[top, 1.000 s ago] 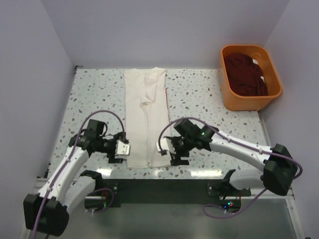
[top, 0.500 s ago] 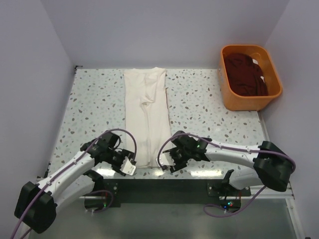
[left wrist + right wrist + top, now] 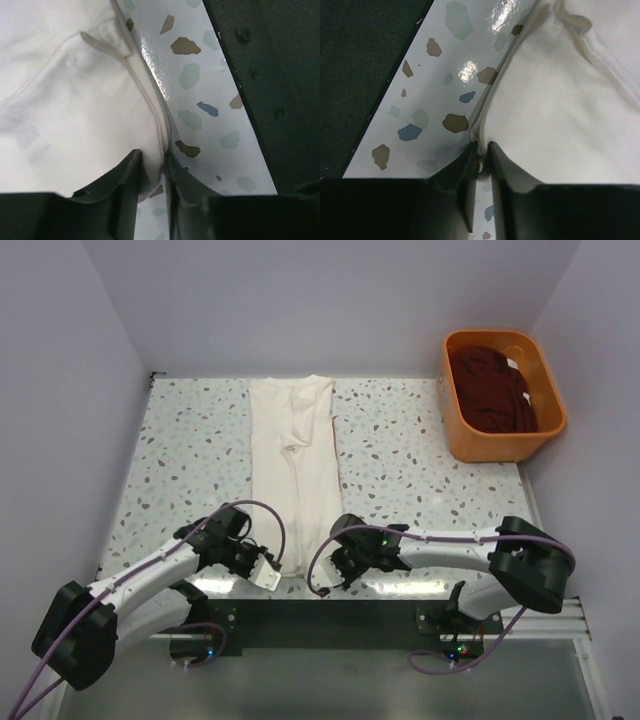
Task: Fold and stack the t-shirts
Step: Fold the tshirt
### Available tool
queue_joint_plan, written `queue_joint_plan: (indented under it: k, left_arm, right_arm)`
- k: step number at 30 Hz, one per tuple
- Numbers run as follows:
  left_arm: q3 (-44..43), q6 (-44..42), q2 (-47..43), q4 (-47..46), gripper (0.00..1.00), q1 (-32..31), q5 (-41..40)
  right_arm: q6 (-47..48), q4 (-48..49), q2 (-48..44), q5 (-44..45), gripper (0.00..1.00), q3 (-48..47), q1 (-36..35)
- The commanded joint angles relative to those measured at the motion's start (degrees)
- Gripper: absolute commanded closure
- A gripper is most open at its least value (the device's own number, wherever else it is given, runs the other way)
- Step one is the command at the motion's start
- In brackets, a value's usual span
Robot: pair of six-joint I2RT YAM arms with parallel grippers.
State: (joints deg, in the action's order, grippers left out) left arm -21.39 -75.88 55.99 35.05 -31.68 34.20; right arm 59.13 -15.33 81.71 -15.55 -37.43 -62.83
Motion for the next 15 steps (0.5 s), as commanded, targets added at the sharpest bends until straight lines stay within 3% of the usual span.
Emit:
queue_joint_plan:
  k: [1, 3, 4, 5, 10, 15]
  left_arm:
    - [1.52, -1.38, 0.79, -1.91, 0.73, -0.4, -4.14]
    - [1.0, -1.03, 0.18, -1.74, 0.85, -0.49, -3.61]
    - [0.13, -0.94, -0.35, -0.52, 0.88, -0.49, -2.39]
    - [-0.49, -0.85, -1.66, 0.28, 1.0, -0.49, -1.6]
    - [-5.06, -2.61, -7.55, 12.49, 1.0, -1.36, 3.94]
    - [-10.86, 6.6, -9.32, 12.33, 1.0, -1.37, 2.81]
  right_arm:
    - [0.99, 0.39, 2.66, 3.42, 0.86, -0.1, -0.54]
    - [-0.15, 0.57, 1.27, 3.34, 1.0, 0.25, -0.45]
    - [-0.68, 0.74, 0.21, 2.81, 1.0, 0.77, -0.45]
    - [-1.21, 0.48, -0.76, 2.46, 1.0, 0.95, -0.54]
    - [-6.48, -4.87, -11.19, -0.97, 1.0, 0.26, -2.29]
    - [-11.59, -7.78, -16.06, -2.11, 1.0, -2.82, -1.78]
